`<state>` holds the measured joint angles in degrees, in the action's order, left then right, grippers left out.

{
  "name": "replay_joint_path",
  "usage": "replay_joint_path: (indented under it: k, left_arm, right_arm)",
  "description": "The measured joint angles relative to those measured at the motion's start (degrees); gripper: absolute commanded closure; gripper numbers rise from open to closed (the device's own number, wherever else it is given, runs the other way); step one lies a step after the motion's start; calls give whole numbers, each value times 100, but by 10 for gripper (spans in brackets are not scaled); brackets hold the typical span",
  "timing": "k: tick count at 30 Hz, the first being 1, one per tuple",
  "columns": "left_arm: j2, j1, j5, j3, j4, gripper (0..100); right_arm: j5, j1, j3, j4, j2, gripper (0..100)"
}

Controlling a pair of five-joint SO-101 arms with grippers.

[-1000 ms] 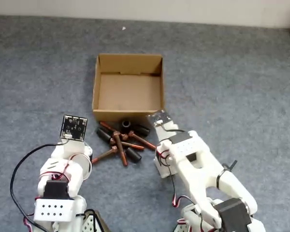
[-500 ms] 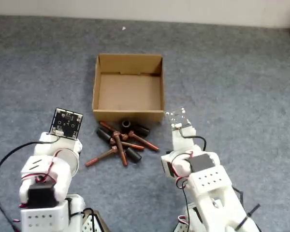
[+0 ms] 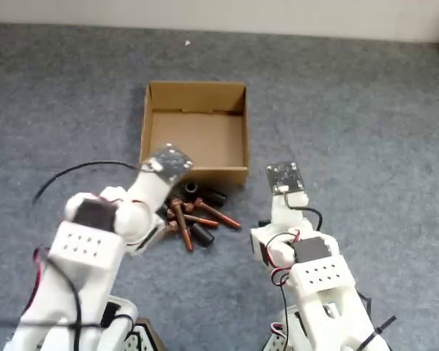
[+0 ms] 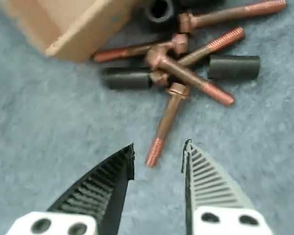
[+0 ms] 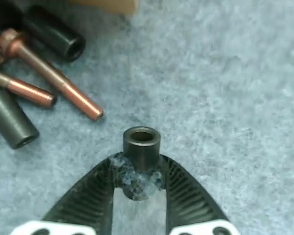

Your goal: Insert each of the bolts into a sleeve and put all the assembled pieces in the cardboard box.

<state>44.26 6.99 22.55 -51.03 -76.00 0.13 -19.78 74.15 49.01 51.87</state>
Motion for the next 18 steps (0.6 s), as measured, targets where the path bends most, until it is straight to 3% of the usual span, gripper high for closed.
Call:
replay_joint_path:
  k: [11, 18]
  left_arm:
    - [-1987, 264, 0, -422, 1732, 813]
    - [-3024, 316, 0, -299, 2198, 983]
  right_arm:
    - [0, 18, 0, -18, 0, 991]
    - [0, 18, 18, -18, 0, 991]
